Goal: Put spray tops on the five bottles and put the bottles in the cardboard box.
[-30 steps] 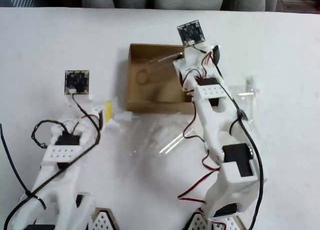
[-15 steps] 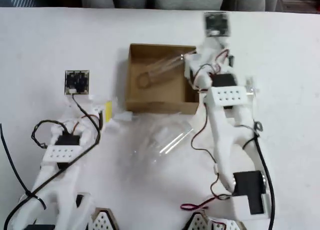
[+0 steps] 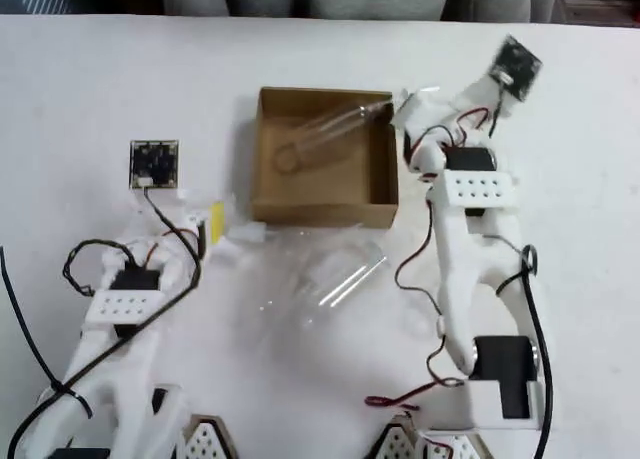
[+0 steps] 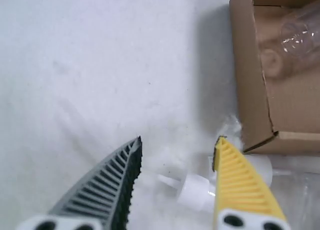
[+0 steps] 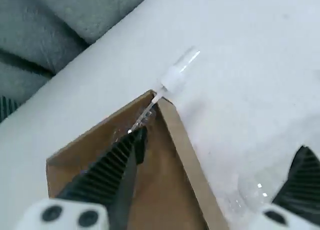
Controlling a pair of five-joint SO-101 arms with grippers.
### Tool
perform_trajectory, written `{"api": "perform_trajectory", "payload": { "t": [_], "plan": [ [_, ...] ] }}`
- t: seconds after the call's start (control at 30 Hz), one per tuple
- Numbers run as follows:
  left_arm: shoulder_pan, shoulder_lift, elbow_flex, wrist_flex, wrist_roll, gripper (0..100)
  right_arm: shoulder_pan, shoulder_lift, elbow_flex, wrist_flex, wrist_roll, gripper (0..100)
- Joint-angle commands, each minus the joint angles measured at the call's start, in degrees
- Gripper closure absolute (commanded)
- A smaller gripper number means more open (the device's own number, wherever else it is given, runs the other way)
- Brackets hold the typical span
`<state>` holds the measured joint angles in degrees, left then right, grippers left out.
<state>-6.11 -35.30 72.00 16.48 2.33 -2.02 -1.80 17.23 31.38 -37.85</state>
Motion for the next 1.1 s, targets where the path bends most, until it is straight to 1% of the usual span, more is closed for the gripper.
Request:
{"api": "perform_trajectory", "payload": {
  "t": [0.0,0.4,0.53,0.77,0.9,1.07],
  "plan": [
    [-0.3,-1.6,-0.5,-2.0,-0.5,77,1.9,1.4,-1.1,-5.7,-5.0,61.9],
    [-0.3,-1.6,-0.5,-2.0,-0.5,77,0.8,12.9,-2.2,-24.6,-5.5,61.9],
    [-0.3,-1.6,-0.5,-2.0,-0.5,77,0.2,19.4,-8.0,-24.5,-7.3,62.5],
    [-0.3,-1.6,-0.4,-2.0,-0.5,77,0.7,30.2,-19.6,-24.4,-7.3,77.9],
    [-0.3,-1.6,-0.4,-2.0,-0.5,77,0.4,31.0,-21.6,-21.7,-7.3,77.8],
    [-0.3,-1.6,-0.4,-2.0,-0.5,77,-0.7,31.6,-25.1,-15.9,-7.3,71.7]
  ]
}}
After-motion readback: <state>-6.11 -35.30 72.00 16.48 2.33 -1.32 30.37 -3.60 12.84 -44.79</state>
